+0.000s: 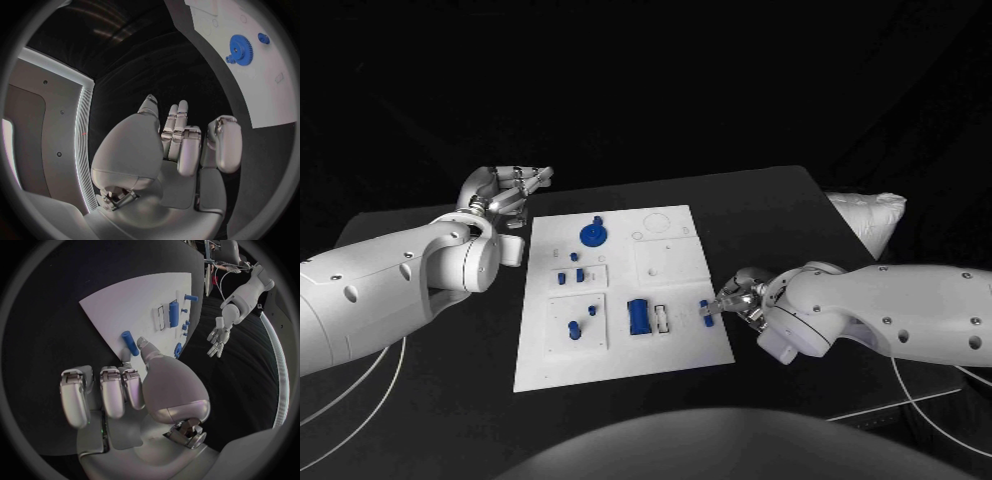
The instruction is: Assemble the parts on the task board
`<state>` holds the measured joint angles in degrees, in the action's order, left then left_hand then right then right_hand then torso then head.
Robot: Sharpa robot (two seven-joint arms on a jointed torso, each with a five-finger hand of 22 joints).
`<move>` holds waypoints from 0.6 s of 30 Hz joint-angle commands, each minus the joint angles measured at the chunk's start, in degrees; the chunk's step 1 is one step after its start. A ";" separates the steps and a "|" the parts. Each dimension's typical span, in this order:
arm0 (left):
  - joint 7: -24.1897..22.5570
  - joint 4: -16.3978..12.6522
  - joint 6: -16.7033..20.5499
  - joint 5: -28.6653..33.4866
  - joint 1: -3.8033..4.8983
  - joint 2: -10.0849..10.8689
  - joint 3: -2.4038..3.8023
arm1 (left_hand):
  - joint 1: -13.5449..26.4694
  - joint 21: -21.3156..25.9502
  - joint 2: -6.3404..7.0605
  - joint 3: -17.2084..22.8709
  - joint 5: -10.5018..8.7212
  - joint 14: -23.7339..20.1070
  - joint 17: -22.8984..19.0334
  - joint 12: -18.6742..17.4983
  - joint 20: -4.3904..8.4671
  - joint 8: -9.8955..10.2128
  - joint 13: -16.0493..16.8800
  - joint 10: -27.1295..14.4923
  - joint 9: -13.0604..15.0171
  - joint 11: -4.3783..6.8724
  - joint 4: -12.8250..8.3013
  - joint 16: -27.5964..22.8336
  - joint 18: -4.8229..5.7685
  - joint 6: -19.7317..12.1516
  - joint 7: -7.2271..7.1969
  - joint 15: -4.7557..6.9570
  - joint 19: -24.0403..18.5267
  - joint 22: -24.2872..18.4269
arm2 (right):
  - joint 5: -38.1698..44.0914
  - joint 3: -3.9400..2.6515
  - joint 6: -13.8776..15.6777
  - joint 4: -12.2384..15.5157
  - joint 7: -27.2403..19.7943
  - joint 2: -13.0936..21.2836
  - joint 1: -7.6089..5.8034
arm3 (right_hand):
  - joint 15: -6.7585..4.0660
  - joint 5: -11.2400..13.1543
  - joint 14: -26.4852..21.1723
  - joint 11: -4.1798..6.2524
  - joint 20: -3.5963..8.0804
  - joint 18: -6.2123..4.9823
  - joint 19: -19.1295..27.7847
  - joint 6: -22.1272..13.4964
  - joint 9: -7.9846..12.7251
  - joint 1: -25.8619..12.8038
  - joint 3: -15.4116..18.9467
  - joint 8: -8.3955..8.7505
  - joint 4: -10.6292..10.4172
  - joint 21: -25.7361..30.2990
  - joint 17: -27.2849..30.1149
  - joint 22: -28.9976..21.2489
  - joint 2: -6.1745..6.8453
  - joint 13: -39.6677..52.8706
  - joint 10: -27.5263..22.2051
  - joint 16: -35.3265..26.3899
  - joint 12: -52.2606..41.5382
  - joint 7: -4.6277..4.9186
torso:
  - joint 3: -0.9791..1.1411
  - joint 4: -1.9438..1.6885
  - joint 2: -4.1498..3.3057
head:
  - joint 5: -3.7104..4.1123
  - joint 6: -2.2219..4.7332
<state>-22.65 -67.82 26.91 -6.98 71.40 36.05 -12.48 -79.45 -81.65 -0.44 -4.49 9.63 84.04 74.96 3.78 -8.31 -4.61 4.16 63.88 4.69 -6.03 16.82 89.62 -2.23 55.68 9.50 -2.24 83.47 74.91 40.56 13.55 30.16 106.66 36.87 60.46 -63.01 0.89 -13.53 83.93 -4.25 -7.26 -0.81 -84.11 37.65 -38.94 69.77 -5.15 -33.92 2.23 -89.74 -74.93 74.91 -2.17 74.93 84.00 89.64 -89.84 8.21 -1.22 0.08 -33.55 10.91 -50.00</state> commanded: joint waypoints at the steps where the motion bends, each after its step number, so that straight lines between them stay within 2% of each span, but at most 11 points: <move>1: -0.45 -0.17 -0.41 -0.22 0.04 -0.04 0.04 | 0.00 0.28 -0.41 -0.33 0.34 5.61 14.38 0.12 -0.19 0.04 0.05 -0.38 0.05 -0.15 -0.13 0.02 0.17 -0.39 -0.16 -0.23 0.04 12.38 | 1.23 0.02 -0.54 -0.51 -0.27 -0.40 0.21 | -0.53 -0.27 6.07 0.22 0.45 0.81 -5.89 0.09 -0.09 -0.09 -0.29 -0.19 -0.09 -0.26 -15.07 15.09 -0.85 15.07 6.00 0.36 -0.16 -0.39 | -0.02 0.00 -0.03 | 0.04 0.00; 10: -0.40 -0.19 -0.47 -0.22 0.04 -0.07 0.04 | 0.00 0.28 -0.41 -0.33 0.34 5.61 14.38 0.12 -0.19 0.04 0.05 -0.38 0.05 -0.15 -0.13 0.02 0.17 -0.39 -0.16 -0.23 0.04 12.38 | 1.84 0.02 -1.40 -1.58 0.08 -1.26 0.63 | -0.72 -0.81 6.07 0.42 0.63 0.81 -5.89 -0.36 -0.65 0.51 -1.04 -0.76 0.18 -0.26 -15.07 15.09 -1.55 15.07 6.00 0.36 -0.16 -0.61 | 0.01 0.02 -0.03 | 0.10 0.00; 13: -0.35 -0.19 -0.53 -0.22 0.04 -0.07 0.04 | -0.08 0.24 -0.55 -0.42 0.36 5.61 14.38 0.12 -0.20 0.01 0.06 -0.38 0.07 -0.14 -0.12 0.02 0.18 -0.38 -0.17 -0.23 0.07 12.39 | 3.36 0.02 -2.49 -1.77 0.60 -1.44 0.72 | -0.87 -1.18 6.07 0.51 0.77 0.81 -5.89 -0.69 -0.85 1.01 -1.84 -0.90 0.26 -0.26 -15.07 15.09 -2.47 15.07 6.00 0.36 -0.16 -0.69 | 0.02 0.04 -0.04 | 0.08 0.00; 18: -0.31 -0.20 -0.61 -0.22 0.04 -0.09 0.04 | -0.08 0.24 -0.55 -0.42 0.36 5.61 14.38 0.12 -0.20 0.01 0.06 -0.38 0.07 -0.14 -0.12 0.02 0.18 -0.38 -0.17 -0.23 0.07 12.39 | 5.99 0.01 -3.92 -1.98 1.24 -1.88 0.79 | -0.88 -1.12 6.07 0.51 0.81 0.81 -5.89 -1.07 -0.86 1.03 -2.04 -0.79 0.22 -0.26 -15.07 15.09 -2.64 15.07 6.00 0.36 -0.16 -0.63 | 0.01 0.03 -0.02 | 0.21 0.00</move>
<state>-22.65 -67.87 26.91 -6.99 71.40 36.06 -12.48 -79.45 -81.65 -0.44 -4.65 9.63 84.04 74.96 3.78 -8.31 -4.61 4.16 63.88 4.68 -6.03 16.66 89.62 -2.24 55.68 9.50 -2.24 83.47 74.91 43.44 13.26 29.12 105.00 36.85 58.85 -62.65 0.50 -14.54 83.93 -4.25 -6.86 -0.82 -84.11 37.01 -40.01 70.81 -6.91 -35.17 2.53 -89.74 -74.92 74.91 -4.29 74.94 84.00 89.64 -89.84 7.60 -1.20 0.12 -33.58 11.03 -50.00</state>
